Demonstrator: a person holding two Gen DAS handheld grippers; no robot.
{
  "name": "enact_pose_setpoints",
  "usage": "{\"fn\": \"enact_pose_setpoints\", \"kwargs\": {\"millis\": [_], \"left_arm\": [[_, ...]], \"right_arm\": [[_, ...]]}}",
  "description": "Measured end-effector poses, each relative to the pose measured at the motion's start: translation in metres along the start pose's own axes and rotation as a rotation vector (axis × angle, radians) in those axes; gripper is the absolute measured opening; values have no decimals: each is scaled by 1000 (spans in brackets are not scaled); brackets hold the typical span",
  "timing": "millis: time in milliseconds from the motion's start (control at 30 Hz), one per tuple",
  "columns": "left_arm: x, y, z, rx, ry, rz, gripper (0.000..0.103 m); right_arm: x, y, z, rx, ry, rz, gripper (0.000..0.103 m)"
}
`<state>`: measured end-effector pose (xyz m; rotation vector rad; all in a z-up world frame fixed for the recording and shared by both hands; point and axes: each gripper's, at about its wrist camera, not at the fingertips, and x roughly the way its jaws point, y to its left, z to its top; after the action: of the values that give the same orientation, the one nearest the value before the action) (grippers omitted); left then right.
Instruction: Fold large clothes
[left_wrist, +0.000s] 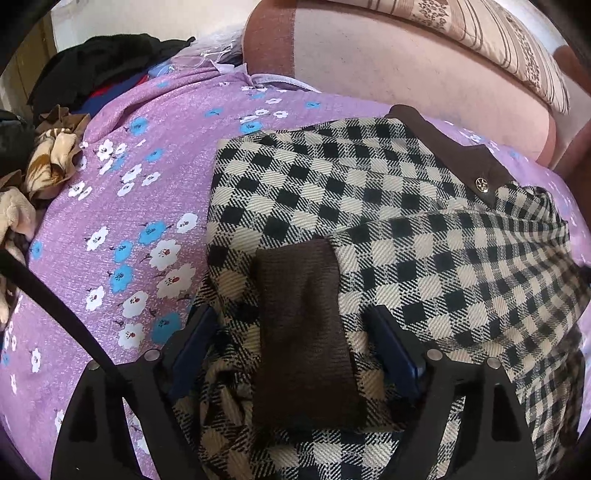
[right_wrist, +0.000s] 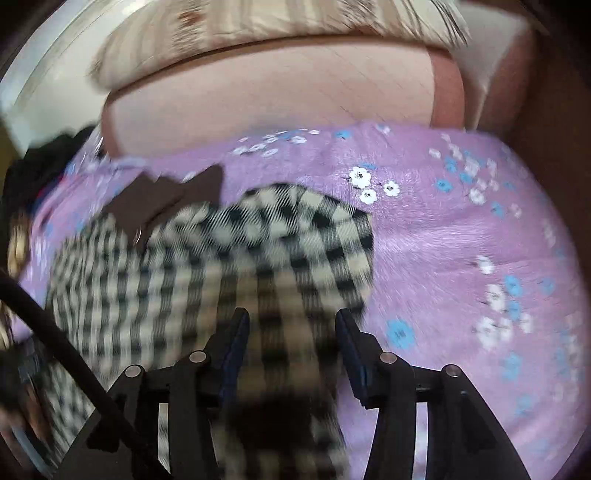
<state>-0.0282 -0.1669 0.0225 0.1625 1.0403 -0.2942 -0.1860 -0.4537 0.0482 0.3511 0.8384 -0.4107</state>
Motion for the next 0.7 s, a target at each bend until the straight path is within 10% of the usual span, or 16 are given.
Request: {"fn": "enact_pose_setpoints", "kwargs": {"millis": [100,700], "left_arm": [[-1,-3,-6,5,-31,21,90],[-106,-3,-68,100,-114,-26,90]], "right_arm": [[21,4,-28,-83,111,-75,55],[-85,-40,-123,116,132,126,77]]}}
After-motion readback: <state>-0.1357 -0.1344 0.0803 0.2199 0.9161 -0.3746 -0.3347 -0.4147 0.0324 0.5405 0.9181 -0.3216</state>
